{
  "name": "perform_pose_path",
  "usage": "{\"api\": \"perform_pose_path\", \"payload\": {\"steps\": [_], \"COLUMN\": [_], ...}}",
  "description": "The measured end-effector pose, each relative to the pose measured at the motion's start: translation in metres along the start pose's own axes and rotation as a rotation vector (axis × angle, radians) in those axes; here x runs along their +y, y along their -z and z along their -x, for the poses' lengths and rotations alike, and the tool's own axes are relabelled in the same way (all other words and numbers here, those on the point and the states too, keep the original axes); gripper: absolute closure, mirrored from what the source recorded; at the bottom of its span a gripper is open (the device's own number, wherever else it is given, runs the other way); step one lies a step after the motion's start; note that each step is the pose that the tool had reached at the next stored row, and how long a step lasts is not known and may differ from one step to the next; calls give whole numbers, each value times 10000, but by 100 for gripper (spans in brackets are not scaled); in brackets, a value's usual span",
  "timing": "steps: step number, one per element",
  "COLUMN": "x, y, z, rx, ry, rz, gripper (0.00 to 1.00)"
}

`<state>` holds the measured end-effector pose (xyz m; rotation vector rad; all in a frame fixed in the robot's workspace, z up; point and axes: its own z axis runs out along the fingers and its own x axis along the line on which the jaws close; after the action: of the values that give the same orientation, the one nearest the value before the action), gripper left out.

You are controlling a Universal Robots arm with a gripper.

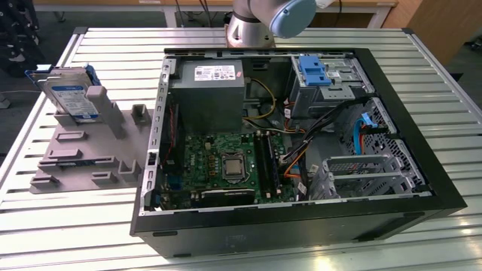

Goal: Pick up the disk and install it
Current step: 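Pick up the disk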

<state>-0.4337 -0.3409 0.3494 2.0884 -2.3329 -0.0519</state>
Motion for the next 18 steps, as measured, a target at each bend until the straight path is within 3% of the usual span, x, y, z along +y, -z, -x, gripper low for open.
{"api": "perform_pose_path", "payload": {"steps": [6,7,11,18], "x": [5,5,4,44], "y": [-33,-40,-71,-139], "z": [48,48,48,84], "rx": [3,6,28,39], "ry": [113,247,930,1000], "rz": [0,3,13,10], "gripper": [57,51,51,50]}}
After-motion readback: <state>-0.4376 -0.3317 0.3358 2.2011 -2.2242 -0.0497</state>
